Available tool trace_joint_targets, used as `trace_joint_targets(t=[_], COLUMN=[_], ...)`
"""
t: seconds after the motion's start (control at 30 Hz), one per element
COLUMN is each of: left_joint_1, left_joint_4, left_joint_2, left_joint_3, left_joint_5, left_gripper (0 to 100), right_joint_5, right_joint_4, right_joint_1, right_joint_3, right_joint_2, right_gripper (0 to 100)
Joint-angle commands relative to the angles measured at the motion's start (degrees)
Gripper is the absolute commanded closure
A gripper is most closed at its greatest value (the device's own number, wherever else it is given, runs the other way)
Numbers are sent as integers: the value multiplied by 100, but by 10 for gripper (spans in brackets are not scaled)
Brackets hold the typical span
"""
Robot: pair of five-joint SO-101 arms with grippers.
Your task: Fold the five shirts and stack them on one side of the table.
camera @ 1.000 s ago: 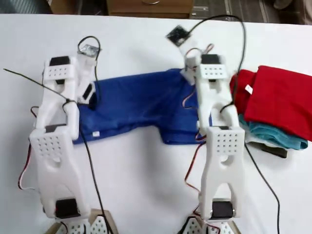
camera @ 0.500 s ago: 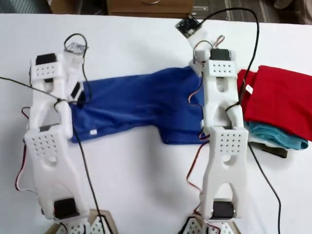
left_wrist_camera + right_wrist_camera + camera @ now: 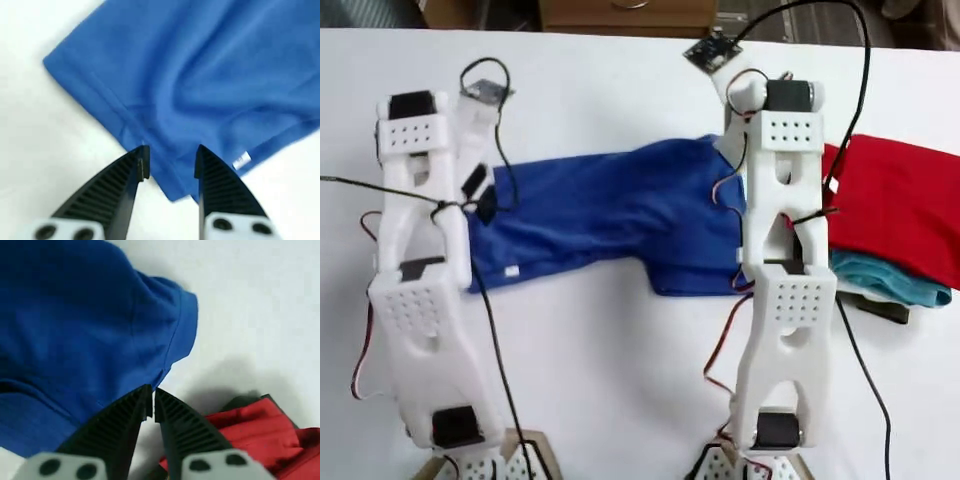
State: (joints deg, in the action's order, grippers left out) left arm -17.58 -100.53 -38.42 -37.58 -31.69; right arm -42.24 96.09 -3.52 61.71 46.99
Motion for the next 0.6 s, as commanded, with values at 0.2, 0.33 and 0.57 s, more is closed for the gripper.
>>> trace_joint_targets(t=[0.2,0.33,0.57], left_joint_1=[105,246,299], left_joint_4=[1257,2163,2989], left_joint_2=[1600,2330,2611], left_joint_3=[3081,4426,5305], left_joint_5=[-70,-193,-167], left_gripper=[828,828,828], right_joint_5=[-440,-440,-440], right_joint_4=[189,180,-567], right_joint_1=[-365,-681,-1191], right_joint_3=[-1196,-2479,-5310], right_joint_2=[-1332,-2237,-3635], right_gripper=[975,975,975])
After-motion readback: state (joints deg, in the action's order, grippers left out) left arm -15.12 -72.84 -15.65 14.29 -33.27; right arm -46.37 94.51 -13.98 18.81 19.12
